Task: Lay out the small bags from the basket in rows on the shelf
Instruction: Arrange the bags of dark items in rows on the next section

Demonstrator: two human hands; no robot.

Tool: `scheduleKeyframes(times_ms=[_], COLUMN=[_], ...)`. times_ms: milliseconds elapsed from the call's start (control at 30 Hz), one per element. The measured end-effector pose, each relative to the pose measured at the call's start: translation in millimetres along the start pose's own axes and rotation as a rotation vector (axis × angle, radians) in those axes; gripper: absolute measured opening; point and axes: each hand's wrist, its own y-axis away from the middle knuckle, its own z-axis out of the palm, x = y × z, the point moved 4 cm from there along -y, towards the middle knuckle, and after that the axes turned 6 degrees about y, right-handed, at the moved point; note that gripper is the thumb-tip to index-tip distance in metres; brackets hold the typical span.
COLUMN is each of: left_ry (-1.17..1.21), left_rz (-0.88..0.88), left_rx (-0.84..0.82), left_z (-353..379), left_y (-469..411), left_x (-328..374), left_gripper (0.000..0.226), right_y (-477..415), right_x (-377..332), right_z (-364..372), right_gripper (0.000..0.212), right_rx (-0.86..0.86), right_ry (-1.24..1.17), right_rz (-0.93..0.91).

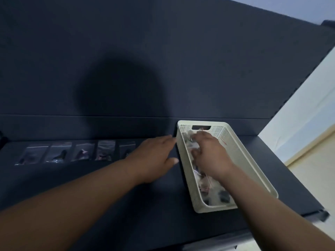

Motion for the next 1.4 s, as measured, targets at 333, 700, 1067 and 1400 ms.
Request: scheduleKeyframes(times_ms=[333,700,1067,1400], left_ry=[0.004,0.043,0.296,1.534], left_rz=[-0.011,-0.042,-0.094,-0.439], left_rx=[-0.126,-0.125,0.053,0.012], left_z=[31.5,46.2,28.6,-11.7], left_y=[-17.2,-32.0,-30.7,-4.0], left_x=[28.1,50.8,47.7,45.5], left_gripper=[0.073,0.074,0.068,0.023], right_y=[-10.7,-9.1,6.3,18.0], right_x=[68.4,98.9,88.5,-5.3], right_z=[39.9,16.3,-32.3,-56.2], right_gripper=[0.058,0.023,0.020,0.012], right_rx=[-0.371,-0.132,0.042,-0.062], right_ry=[0.063,-0.128,-0.560,-0.805], right_rz=[0.029,-0.001,0.031,-0.182])
